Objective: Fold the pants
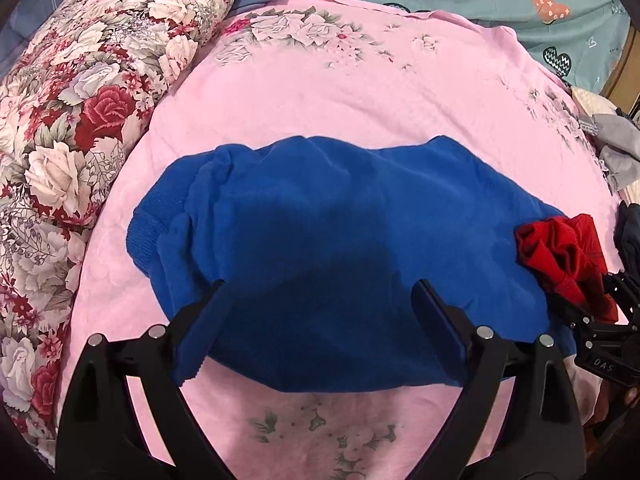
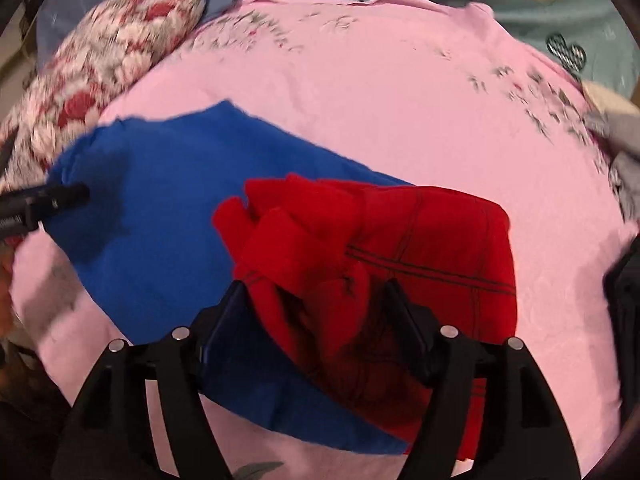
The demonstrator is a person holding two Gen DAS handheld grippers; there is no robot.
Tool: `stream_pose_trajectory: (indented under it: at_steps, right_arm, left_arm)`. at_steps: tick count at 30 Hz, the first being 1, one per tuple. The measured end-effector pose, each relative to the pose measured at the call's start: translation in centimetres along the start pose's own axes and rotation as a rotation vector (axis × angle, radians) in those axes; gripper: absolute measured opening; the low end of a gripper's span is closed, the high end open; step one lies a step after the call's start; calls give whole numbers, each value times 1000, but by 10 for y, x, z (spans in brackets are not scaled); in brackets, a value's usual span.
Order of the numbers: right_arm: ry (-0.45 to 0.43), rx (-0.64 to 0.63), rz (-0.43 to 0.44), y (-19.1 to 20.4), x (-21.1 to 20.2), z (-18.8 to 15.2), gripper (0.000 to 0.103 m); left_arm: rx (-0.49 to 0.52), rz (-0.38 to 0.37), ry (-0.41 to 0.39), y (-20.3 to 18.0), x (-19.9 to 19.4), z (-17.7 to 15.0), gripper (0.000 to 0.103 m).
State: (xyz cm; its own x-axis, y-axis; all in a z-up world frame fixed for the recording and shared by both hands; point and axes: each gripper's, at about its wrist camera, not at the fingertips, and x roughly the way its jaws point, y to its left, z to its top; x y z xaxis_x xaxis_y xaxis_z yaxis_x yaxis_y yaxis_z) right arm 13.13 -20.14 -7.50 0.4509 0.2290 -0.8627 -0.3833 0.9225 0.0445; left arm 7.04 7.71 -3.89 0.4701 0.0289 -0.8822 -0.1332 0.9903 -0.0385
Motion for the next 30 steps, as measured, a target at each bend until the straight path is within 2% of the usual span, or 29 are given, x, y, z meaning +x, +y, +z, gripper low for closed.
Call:
stream_pose_trajectory:
  at_steps: [5, 7, 9, 10, 12, 15, 17, 19, 21, 23, 25, 26, 27, 30]
  right_arm:
    - [8, -40, -66, 6, 10, 0, 73]
    - [2, -37, -77, 4, 10, 0, 67]
    - [-5, -9, -90, -3, 9, -1, 44]
    - [-8, 27, -60, -10, 7, 0, 40]
    - [-13, 87, -16, -21, 5, -2, 22]
    - [-36, 183, 66, -36, -3, 0, 14]
    - [-74, 208, 123, -35, -16, 5, 14]
    - [-111, 182, 183, -22, -30, 12, 13]
    - [-119, 133, 184, -5, -31, 18, 15]
    - [-84, 108, 177, 11, -14, 20, 19]
    - [10, 113, 198, 19, 17, 20, 32]
    - [10, 103, 219, 22, 27, 18, 41]
    - [-12, 93, 228, 23, 25, 18, 45]
    - [24, 107, 267, 15, 13, 22, 45]
  left_arm:
    - [0, -12, 3, 1, 1, -2, 93]
    - [-4, -18, 4, 2, 1, -2, 93]
    - [-6, -20, 5, 3, 2, -2, 93]
    - [-7, -19, 6, 4, 2, -2, 93]
    - [-12, -19, 8, 5, 3, -2, 93]
    - [-17, -19, 11, 7, 4, -3, 93]
    - [-15, -22, 7, 6, 3, -2, 93]
    - [-24, -29, 8, 8, 3, 0, 93]
    - [-42, -32, 14, 10, 4, 1, 93]
    - [-44, -32, 14, 10, 2, 2, 93]
    - [-29, -12, 7, 7, 0, 2, 93]
    - [-19, -4, 4, 5, -2, 3, 93]
    - [-7, -3, 0, 2, -4, 4, 93]
    - [34, -39, -14, -6, -12, 9, 93]
